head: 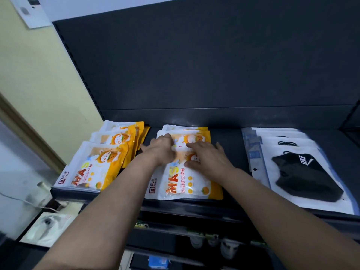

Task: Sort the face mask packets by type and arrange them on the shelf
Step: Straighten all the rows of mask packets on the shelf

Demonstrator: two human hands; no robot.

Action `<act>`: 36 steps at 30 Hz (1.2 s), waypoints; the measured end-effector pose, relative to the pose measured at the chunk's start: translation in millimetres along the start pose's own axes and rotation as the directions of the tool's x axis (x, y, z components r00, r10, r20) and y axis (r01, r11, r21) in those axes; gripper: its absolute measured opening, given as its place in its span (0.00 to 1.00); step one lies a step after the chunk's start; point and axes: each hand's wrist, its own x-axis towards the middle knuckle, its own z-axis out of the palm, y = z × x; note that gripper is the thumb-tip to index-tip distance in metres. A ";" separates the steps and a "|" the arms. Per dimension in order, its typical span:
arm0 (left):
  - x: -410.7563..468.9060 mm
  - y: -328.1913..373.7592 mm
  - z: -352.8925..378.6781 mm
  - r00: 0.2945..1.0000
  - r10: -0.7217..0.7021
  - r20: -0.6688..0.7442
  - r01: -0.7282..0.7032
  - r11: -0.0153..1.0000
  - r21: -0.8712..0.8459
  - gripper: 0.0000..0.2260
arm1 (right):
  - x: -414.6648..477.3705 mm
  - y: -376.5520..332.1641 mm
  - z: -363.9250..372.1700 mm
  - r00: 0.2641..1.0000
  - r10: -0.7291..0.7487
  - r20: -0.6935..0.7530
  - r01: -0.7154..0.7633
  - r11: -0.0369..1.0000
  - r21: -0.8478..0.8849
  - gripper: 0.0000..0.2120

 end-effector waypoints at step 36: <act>-112.3 502.0 159.3 0.926 0.376 0.023 -0.296 0.765 -0.571 0.35 | -350.7 384.4 -205.4 0.801 0.543 -0.254 -0.567 0.824 -0.025 0.29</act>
